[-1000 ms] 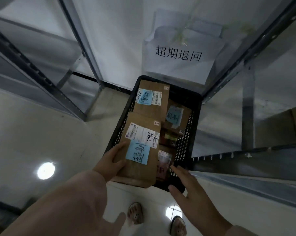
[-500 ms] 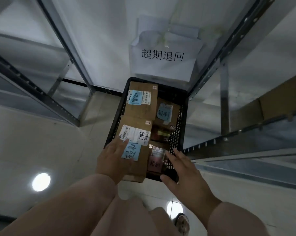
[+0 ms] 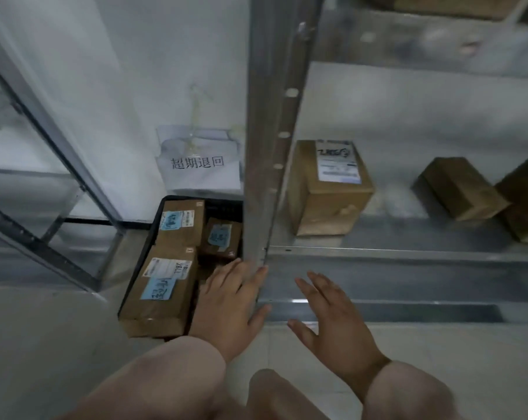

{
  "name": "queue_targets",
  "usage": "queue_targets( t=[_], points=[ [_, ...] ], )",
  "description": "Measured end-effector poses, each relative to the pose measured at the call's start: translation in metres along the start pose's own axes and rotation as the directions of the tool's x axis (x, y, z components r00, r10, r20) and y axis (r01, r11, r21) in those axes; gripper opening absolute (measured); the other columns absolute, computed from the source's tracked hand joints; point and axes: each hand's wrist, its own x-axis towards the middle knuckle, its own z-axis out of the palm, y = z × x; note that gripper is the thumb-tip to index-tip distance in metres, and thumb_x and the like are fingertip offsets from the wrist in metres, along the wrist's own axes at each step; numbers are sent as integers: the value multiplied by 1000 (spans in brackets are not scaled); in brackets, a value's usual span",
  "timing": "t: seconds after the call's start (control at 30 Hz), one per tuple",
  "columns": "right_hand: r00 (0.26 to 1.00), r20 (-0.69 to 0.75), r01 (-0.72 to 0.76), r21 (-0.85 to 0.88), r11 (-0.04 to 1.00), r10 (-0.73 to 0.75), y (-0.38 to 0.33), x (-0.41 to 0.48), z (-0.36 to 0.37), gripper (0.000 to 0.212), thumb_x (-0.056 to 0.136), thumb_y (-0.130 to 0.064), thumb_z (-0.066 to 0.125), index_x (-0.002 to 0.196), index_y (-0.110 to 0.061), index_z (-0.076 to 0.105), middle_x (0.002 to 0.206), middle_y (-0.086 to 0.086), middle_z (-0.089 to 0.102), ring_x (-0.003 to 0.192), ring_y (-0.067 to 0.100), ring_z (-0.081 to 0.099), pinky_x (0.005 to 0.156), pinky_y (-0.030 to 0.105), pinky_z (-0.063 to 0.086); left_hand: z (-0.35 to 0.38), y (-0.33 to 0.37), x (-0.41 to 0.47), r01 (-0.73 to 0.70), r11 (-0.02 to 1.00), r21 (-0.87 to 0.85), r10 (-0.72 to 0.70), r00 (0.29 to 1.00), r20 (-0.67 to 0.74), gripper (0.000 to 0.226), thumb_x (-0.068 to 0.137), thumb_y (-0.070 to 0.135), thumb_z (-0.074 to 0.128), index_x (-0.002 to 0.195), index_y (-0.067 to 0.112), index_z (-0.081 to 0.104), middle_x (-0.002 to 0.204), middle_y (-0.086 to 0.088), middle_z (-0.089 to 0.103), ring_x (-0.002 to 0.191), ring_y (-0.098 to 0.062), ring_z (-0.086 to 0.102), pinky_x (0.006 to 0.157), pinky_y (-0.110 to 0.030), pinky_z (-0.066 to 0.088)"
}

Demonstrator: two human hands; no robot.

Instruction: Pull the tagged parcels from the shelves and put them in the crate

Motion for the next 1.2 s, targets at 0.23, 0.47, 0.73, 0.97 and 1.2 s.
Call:
queue_targets(
  t=[0.23, 0.47, 0.73, 0.97, 1.2],
  points=[
    [973, -198, -133, -38, 990, 123, 100, -71, -103, 76, 83, -51, 63, 147, -24, 34, 155, 2, 29, 144, 20, 24, 117, 39, 22, 6, 168, 43, -164, 986, -14, 161, 978, -136, 65, 83, 50, 61, 143, 34, 42, 150, 2, 41, 135, -26, 40, 106, -43, 34],
    [904, -349, -278, -38, 960, 248, 182, -130, -175, 78, 81, -53, 63, 148, -24, 34, 155, 4, 30, 144, 22, 23, 115, 39, 23, 31, 294, 81, -259, 964, -54, 248, 956, -158, 69, 85, 57, 53, 148, 42, 28, 158, 7, 25, 144, -19, 22, 112, -39, 23],
    [860, -371, -372, 10, 928, 349, 252, -134, -204, 80, 84, -58, 57, 150, -34, 20, 159, -3, 18, 146, 16, 14, 116, 34, 21, 62, 357, 138, -278, 939, -202, 255, 958, -130, 69, 86, 58, 51, 147, 47, 21, 158, 10, 21, 143, -13, 13, 113, -35, 20],
    [881, -308, -369, 29, 929, 359, 314, -81, -219, 77, 88, -55, 55, 151, -35, 16, 159, -7, 13, 146, 12, 11, 113, 21, 9, 106, 368, 219, -159, 930, -332, 152, 987, -48, 68, 88, 53, 55, 148, 42, 25, 158, 9, 20, 143, -12, 14, 114, -27, 15],
    [897, -194, -385, 101, 917, 398, 361, -9, -229, 75, 89, -54, 52, 151, -37, 14, 160, -10, 11, 145, 9, 11, 115, 25, 13, 138, 363, 288, -52, 934, -353, 82, 994, 68, 70, 88, 56, 53, 149, 40, 23, 159, 10, 18, 145, -12, 16, 115, -29, 18]
  ],
)
